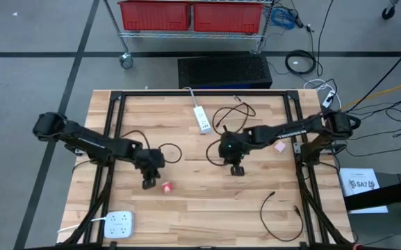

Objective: Insert USB
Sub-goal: Insert the pink charger adapter into the top white outlet extension

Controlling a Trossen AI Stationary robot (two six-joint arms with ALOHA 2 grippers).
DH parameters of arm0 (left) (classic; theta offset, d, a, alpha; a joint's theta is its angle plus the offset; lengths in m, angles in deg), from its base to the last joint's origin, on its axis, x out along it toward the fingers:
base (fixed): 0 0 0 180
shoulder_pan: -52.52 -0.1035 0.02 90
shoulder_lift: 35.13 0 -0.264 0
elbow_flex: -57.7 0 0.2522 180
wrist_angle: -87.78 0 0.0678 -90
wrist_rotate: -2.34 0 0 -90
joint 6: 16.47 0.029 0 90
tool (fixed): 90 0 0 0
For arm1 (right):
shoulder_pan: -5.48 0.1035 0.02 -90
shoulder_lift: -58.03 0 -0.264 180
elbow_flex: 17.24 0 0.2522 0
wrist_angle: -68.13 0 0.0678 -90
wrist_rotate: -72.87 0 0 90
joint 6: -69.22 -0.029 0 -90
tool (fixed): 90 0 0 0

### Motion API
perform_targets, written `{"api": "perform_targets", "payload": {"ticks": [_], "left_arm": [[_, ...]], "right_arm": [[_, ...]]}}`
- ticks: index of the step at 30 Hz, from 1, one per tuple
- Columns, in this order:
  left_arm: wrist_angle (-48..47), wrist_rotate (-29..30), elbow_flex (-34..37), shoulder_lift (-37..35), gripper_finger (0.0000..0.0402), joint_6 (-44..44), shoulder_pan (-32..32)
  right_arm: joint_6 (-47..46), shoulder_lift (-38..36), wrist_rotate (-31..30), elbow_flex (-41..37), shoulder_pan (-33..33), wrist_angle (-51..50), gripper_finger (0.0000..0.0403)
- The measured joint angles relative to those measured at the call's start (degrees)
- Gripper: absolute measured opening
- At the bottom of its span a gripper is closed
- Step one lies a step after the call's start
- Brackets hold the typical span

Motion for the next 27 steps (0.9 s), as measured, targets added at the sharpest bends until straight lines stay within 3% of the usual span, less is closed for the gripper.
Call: {"api": "perform_targets", "payload": {"ticks": [11, 16, 27], "left_arm": [[11.98, -8.33, 0.0, 1.23, 0.0001, -8.11, 10.08], [17.1, -1.88, 0.0, 2.73, 0.0001, -6.47, 11.31], [17.87, 7.05, -5.28, 15.58, 0.0001, 9.55, 9.9]], "right_arm": [[-0.86, -0.02, -0.07, 0.02, 1.62, -0.07, 0.0], [-0.86, -0.02, -0.13, 0.02, 1.6, 0.0, 0.0], [-0.84, 0.0, -0.13, 0.02, 1.58, -0.06, 0.0]]}}
